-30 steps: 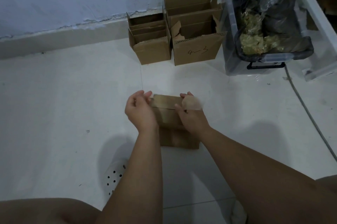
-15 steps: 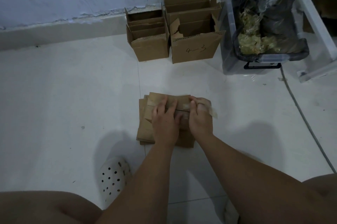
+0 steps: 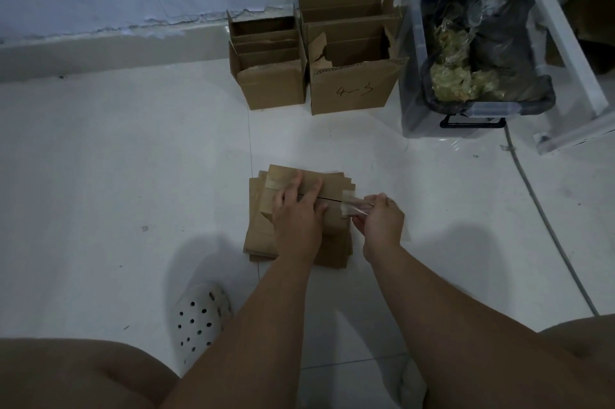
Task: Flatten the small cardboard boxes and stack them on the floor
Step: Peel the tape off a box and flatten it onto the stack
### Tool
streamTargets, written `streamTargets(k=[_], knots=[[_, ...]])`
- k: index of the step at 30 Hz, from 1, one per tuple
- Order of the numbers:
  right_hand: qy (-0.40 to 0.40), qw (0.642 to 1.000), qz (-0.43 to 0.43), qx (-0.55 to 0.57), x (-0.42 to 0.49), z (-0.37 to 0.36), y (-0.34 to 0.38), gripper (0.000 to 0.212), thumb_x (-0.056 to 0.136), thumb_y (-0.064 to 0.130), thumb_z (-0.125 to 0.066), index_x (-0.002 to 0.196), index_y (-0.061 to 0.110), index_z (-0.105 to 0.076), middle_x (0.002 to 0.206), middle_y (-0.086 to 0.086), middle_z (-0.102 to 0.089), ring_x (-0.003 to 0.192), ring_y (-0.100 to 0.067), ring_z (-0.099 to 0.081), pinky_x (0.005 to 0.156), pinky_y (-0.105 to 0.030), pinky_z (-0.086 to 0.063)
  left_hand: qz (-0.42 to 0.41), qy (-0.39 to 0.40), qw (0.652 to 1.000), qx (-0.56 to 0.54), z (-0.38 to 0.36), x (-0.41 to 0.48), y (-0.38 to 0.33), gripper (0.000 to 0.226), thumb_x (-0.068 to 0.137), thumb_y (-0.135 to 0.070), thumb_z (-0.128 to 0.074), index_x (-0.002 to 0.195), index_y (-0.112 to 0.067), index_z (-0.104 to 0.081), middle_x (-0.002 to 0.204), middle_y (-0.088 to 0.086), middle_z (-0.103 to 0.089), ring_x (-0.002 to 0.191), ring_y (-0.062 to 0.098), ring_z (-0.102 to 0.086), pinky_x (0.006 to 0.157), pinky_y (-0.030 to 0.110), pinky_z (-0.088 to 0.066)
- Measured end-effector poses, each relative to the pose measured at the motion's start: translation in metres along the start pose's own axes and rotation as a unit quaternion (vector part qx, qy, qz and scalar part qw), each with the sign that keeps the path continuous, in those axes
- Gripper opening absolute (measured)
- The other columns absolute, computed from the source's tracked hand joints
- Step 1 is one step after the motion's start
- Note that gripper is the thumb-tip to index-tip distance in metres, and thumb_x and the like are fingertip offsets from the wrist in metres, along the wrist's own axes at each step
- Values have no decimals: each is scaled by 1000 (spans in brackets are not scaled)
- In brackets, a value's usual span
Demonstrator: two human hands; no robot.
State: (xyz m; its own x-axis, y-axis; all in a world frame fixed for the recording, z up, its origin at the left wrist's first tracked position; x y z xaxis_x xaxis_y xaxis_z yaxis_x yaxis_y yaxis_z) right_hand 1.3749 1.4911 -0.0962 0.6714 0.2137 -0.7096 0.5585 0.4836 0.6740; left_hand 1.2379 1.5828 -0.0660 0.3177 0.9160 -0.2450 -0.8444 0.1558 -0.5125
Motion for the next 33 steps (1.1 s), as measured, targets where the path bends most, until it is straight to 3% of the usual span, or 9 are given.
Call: streamTargets(k=[3, 9, 14, 18, 23, 25, 27, 30, 33], knots=[[35, 983, -118, 134, -1, 0, -9, 26, 103, 23, -36, 85, 11, -51, 100, -18, -65, 73, -24, -64, 50, -26, -52, -12, -16, 1000, 0, 0, -3, 0, 44, 94, -34, -52, 138, -28, -48, 154, -3, -28, 134, 29, -27, 108, 39, -29], [72, 937, -212, 268, -1, 0, -17, 24, 105, 19, -29, 100, 3, -47, 93, -19, -67, 93, -30, -67, 47, -23, -55, -13, -21, 1000, 7, -1, -2, 2, 43, 94, -33, -53, 137, -28, -49, 154, -3, -28, 133, 30, -28, 107, 39, -30], [42, 893, -272, 355, 2, 6, -24, 31, 104, 9, -28, 128, -2, -44, 88, -25, -62, 108, -35, -63, 79, -41, -58, -13, -15, 1000, 8, -3, -3, 3, 44, 95, -33, -52, 138, -29, -47, 155, -3, -26, 134, 30, -26, 108, 40, -29], [80, 917, -224, 320, 9, 2, -10, 39, 103, 6, -23, 139, -1, -38, 127, -24, -56, 119, -38, -54, 92, -45, -51, -15, -18, 1000, 10, -4, -2, 3, 44, 94, -33, -53, 138, -28, -48, 155, -2, -27, 134, 30, -26, 108, 40, -29], [170, 970, -80, 153, 6, -21, 8, 23, 93, -9, -43, 107, 3, -55, 92, -15, -61, 84, -23, -62, 78, -29, -54, -21, -30, 999, 1, -4, -1, 2, 43, 93, -30, -56, 135, -26, -51, 153, 0, -30, 133, 32, -29, 108, 41, -28], [210, 966, -64, 134, -1, -29, 9, 22, 89, -11, -46, 102, 4, -55, 91, -14, -61, 80, -21, -60, 70, -25, -52, -21, -32, 999, -2, -3, -1, 3, 43, 93, -30, -56, 135, -25, -51, 153, 1, -30, 133, 32, -29, 109, 41, -27], [243, 945, -100, 195, -3, -30, 6, 22, 82, -13, -43, 89, 3, -58, 91, -14, -58, 86, -24, -56, 83, -26, -49, -23, -35, 999, -3, -3, -2, 3, 43, 93, -30, -56, 135, -25, -51, 153, 1, -31, 132, 33, -30, 108, 41, -27], [265, 910, -169, 269, -1, -25, 8, 16, 75, 3, -56, 85, 9, -66, 96, -16, -57, 89, -26, -55, 94, -32, -45, -23, -38, 999, -5, -4, -2, 4, 43, 93, -30, -56, 135, -25, -51, 152, 2, -31, 132, 33, -29, 109, 40, -26], [234, 935, -187, 190, 8, -18, 8, 29, 85, 42, -62, 100, 17, -67, 96, -10, -65, 89, -26, -62, 78, -32, -54, -20, -34, 999, -8, -4, -1, 4, 43, 94, -30, -55, 136, -25, -51, 153, 1, -30, 133, 32, -28, 109, 42, -26]])
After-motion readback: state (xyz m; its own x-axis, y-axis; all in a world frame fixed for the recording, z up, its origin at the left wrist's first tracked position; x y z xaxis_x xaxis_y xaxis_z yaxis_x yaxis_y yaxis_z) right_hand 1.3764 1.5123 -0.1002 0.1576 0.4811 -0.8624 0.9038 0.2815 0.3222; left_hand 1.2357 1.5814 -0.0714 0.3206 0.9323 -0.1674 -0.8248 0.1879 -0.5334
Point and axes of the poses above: each hand's wrist, its own x-axis towards the middle knuckle, its own z-axis out of the back of the hand, y = z × x, the point moved 7 cm from there along x, towards the middle knuckle
